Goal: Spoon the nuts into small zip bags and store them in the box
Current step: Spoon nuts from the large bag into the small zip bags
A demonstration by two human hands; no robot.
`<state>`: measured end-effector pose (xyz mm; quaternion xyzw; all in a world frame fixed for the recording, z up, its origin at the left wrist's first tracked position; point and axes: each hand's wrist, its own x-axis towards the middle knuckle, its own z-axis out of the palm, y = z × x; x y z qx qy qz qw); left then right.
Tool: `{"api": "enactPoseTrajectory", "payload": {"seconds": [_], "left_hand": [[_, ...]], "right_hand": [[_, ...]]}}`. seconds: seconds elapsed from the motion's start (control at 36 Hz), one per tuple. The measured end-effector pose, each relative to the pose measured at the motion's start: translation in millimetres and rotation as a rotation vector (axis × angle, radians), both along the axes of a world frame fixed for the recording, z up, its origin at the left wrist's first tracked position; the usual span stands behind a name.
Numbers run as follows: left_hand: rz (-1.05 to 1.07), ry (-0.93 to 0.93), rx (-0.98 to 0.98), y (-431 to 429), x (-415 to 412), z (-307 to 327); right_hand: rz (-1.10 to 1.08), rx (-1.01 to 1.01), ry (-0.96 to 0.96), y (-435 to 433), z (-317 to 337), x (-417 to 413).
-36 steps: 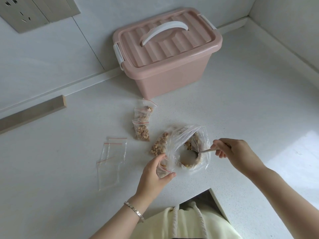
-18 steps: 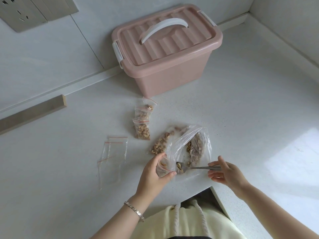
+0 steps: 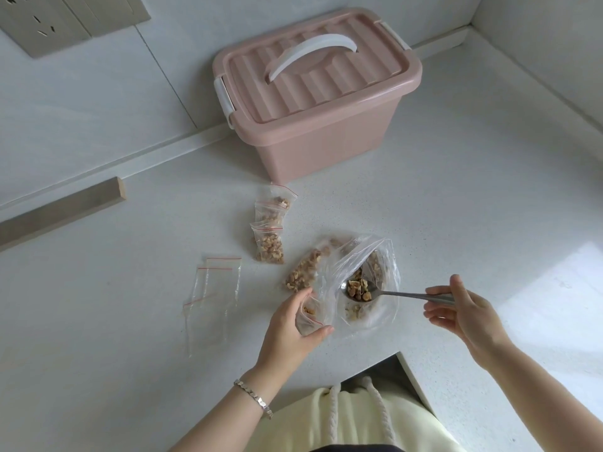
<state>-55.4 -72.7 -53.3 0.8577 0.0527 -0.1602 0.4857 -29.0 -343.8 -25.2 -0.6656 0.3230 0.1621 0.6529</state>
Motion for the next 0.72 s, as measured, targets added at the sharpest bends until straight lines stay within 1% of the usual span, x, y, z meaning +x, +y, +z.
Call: {"api": "enactPoseTrajectory", "payload": {"seconds": [0.19, 0.36, 0.44, 0.5, 0.61, 0.67, 0.72], "left_hand": [[-0.025, -0.013, 0.025, 1.6, 0.4, -3.4], [-0.018, -0.019, 0.029, 1.9, 0.4, -5.6], [-0.003, -0.016, 0.02, 1.1, -0.1, -8.2], [0.002, -0.011, 0.011, 0.6, -0.9, -9.4], [0.019, -0.004, 0.004, -0.7, -1.2, -8.6], [0.031, 0.003, -0.006, -0.7, -1.5, -8.2], [0.045, 0.01, -0.02, 0.2, -1.4, -7.4]], "right_hand": [[0.092, -0.116, -0.149, 11.6, 35.9, 9.5], [0.198, -0.119, -0.219, 40.2, 54.5, 14.3], [0.269, -0.16, -0.266, 58.4, 58.8, 13.0], [0.335, -0.235, -0.308, 69.6, 60.4, 9.9], [0.529, -0.487, -0.474, 84.0, 60.5, 0.2], [0.577, -0.566, -0.597, 84.0, 58.2, -3.7], [0.569, -0.6, -0.695, 78.8, 56.1, -6.6]]}}
